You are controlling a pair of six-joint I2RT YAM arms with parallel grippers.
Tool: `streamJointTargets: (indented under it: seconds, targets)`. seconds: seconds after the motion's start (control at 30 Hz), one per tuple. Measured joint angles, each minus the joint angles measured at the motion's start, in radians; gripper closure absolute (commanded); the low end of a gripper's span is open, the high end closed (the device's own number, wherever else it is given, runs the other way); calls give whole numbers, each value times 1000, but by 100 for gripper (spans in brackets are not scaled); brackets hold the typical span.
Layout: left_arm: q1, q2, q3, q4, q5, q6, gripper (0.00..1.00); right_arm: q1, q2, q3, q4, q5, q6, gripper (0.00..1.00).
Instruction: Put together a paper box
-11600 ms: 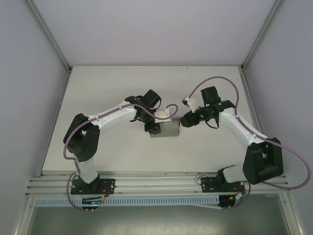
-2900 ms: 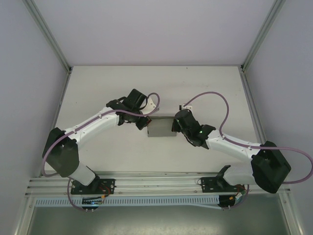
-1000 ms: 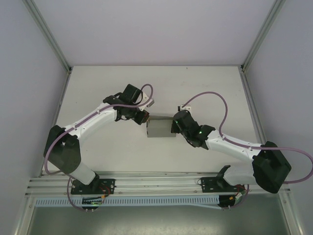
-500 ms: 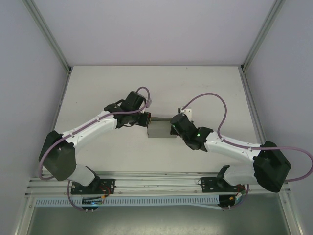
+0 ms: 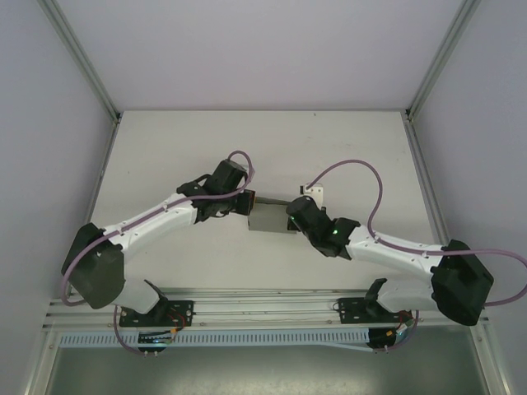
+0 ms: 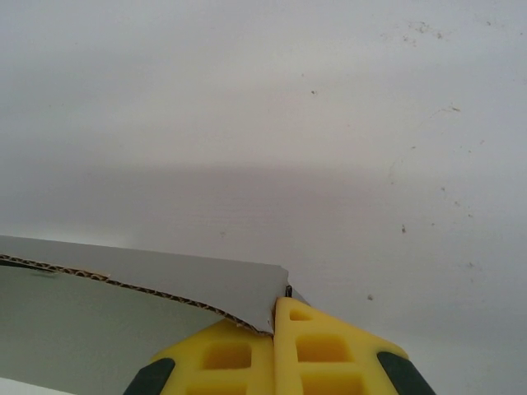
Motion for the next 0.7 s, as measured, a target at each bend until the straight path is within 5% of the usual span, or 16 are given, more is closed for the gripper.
streamJointTargets:
  seconds: [0.7]
  targets:
    - [-63,-47,-103,95,-108,-48,100,39,14,-11,17,68,-8,100]
